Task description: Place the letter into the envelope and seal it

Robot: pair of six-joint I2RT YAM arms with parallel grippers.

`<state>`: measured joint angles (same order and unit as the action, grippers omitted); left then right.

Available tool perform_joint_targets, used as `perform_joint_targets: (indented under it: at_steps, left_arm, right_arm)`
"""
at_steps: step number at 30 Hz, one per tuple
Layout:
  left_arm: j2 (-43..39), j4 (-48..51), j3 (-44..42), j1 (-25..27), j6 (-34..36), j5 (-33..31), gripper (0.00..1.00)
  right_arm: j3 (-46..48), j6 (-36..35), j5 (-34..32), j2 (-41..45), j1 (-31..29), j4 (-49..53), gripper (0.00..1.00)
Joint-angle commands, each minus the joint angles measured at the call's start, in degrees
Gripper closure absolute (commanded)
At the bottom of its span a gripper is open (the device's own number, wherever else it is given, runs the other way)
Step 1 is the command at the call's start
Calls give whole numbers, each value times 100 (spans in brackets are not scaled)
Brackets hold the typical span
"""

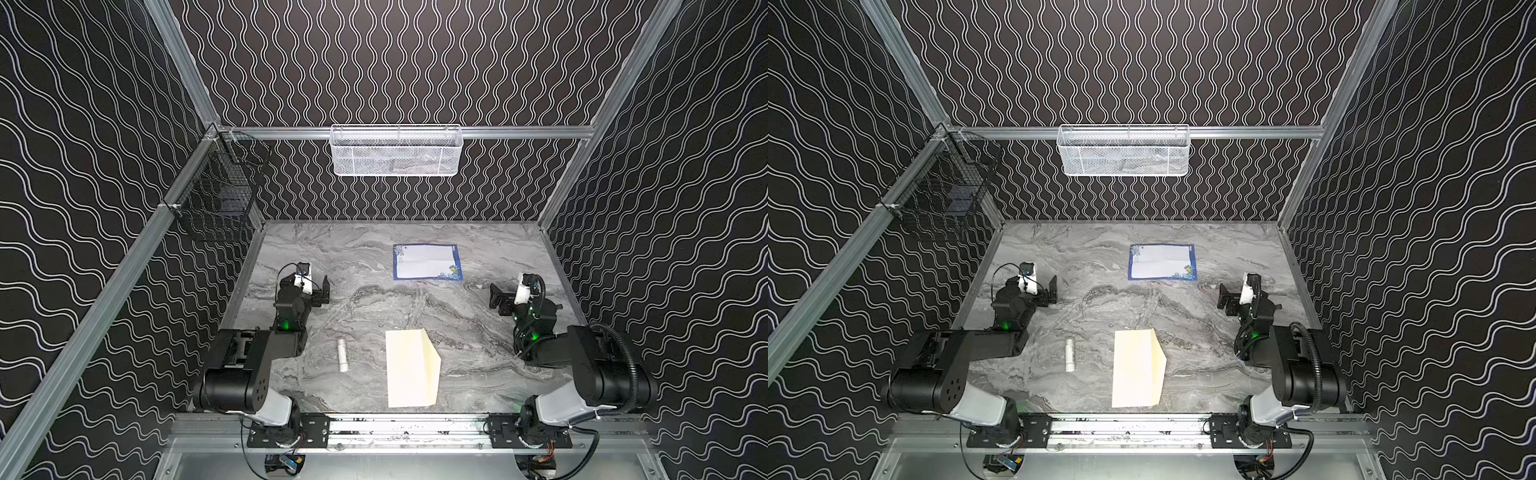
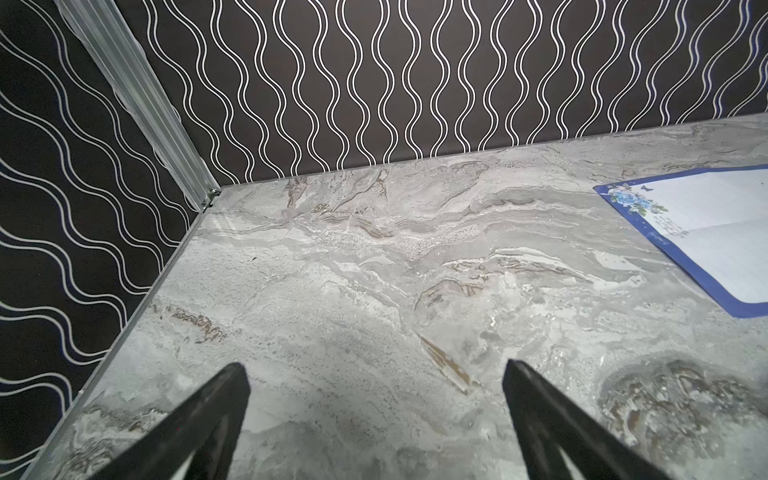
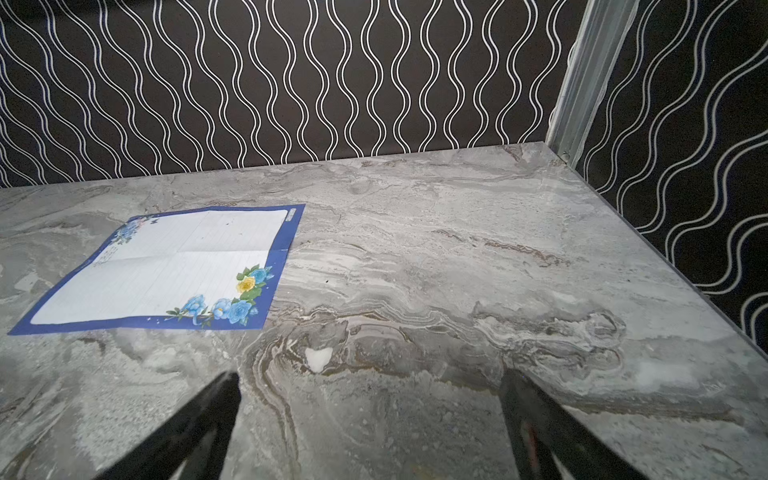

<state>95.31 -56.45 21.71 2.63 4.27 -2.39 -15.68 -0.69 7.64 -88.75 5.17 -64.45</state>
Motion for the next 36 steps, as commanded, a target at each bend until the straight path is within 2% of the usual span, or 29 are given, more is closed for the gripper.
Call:
perform_joint_targets:
  at_steps: [1, 17, 19, 25, 27, 31, 32, 34, 36]
  left_arm:
    - [8, -113, 26, -8, -49, 38, 1]
    - [5, -131, 18, -6, -41, 39, 1]
    - [-3, -158, 1, -8, -45, 46, 1]
    - [-10, -186, -18, -8, -44, 49, 1]
    - [-4, -190, -17, -8, -39, 39, 1]
    - [-61, -209, -33, -6, -52, -20, 1]
    - [-204, 7, 24, 13, -91, -172, 1]
    - [-617, 1007, 383, 81, -108, -399, 1]
    - [-833, 1801, 773, 227, 24, -560, 1]
  right_arm:
    - [-28, -12, 82, -8, 19, -189, 0]
    - [23, 1, 98, 7, 37, -262, 0]
    - [22, 59, -109, 30, 37, -254, 0]
    - [65, 38, -178, 51, 28, -314, 1]
    - [39, 179, -584, 55, 28, -278, 0]
    - [52, 179, -670, 71, 24, -299, 1]
    - [-1, 176, -973, 132, -52, -200, 0]
    - [-111, 24, -2129, 644, -541, 421, 0]
    - [-285, -172, -2724, 1099, -910, 989, 0]
